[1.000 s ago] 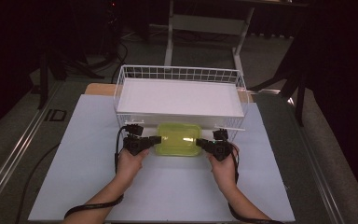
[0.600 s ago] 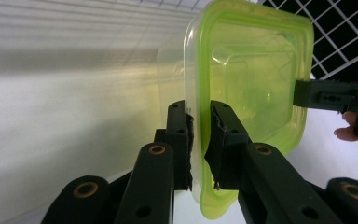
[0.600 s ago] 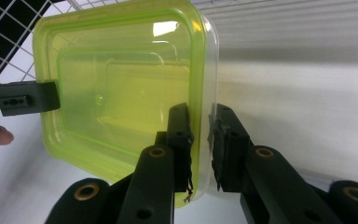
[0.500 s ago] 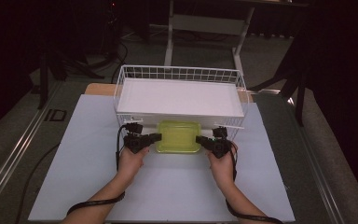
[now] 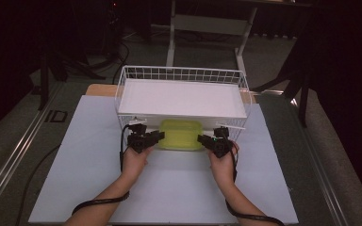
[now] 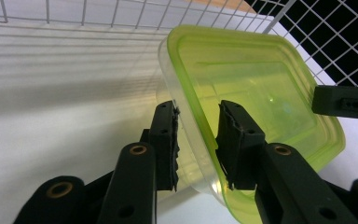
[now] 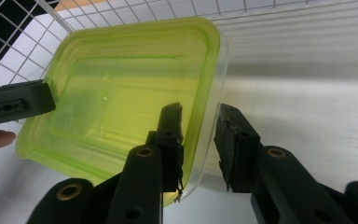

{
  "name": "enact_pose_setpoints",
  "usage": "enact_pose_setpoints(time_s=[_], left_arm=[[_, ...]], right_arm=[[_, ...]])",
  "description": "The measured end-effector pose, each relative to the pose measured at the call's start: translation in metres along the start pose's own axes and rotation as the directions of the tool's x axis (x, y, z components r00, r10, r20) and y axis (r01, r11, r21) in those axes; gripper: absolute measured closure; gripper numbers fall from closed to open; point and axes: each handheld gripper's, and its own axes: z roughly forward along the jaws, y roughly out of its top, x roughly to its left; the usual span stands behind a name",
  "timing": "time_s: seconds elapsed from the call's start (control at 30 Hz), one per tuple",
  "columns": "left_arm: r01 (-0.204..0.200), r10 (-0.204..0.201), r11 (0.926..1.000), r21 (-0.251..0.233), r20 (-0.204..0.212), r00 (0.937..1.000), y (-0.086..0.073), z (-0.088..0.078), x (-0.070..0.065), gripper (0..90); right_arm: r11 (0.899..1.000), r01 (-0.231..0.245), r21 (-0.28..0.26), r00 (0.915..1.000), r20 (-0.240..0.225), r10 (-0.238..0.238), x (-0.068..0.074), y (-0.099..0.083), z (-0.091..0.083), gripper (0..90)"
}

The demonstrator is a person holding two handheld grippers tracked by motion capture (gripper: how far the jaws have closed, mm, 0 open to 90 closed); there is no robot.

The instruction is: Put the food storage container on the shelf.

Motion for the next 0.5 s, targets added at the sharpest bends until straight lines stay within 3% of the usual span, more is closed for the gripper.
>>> enact_pose_setpoints(time_s=[0.03, 0.1, 0.2, 0.23, 0.33, 0.43, 0.47, 0.5], left_arm=[[-0.012, 0.012, 0.9999, 0.003, -0.006, 0.9999, 0.0005, 0.001, -0.0005, 64.2], [0.0, 0.0, 1.0, -0.006, -0.023, 0.9997, 0.0005, 0.0026, -0.0005, 61.6], [-0.01, 0.009, 0.9999, -0.014, -0.031, 0.9995, 0.0003, 0.0037, -0.0006, 60.3], [-0.005, 0.005, 0.9999, -0.011, -0.033, 0.9994, 0.0006, 0.0039, -0.0002, 59.3], [0.002, -0.002, 1.0, -0.008, -0.039, 0.9992, 0.0014, 0.0039, 0.0004, 56.6], [0.016, -0.016, 0.9999, -0.007, -0.022, 0.9996, 0.003, 0.0028, 0.0024, 46.8], [0.022, -0.022, 0.9996, -0.015, -0.002, 0.9998, 0.003, 0.0018, 0.0035, 42.1], [0.004, -0.003, 0.9999, -0.013, 0.031, 0.9995, 0.002, 0.0008, 0.0043, 37.6]], right_arm=[[1.0, 0.015, -0.007, 0.9999, 0.0, -0.015, -0.0011, 0.0013, 0.0028, 68.2], [1.0, -0.019, -0.002, 0.9998, 0.001, 0.019, -0.0003, 0.0012, 0.0043, 66.3], [1.0, -0.014, -0.009, 0.9998, 0.011, 0.014, -0.0004, 0.0014, 0.0053, 64.7], [0.999, 0.039, -0.032, 0.9991, 0.02, -0.038, -0.0013, 0.0014, 0.0061, 64.6], [0.997, 0.064, -0.035, 0.9974, 0.036, -0.062, 0.0023, 0.0004, 0.0063, 63.0], [0.995, 0.092, -0.049, 0.9952, 0.036, -0.09, 0.0041, 0.0017, 0.006, 55.7], [0.993, 0.104, -0.053, 0.9941, 0.035, -0.102, 0.005, 0.0023, 0.0056, 53.8], [0.992, 0.114, -0.054, 0.9931, 0.035, -0.112, 0.0066, 0.0026, 0.0049, 51.9]])
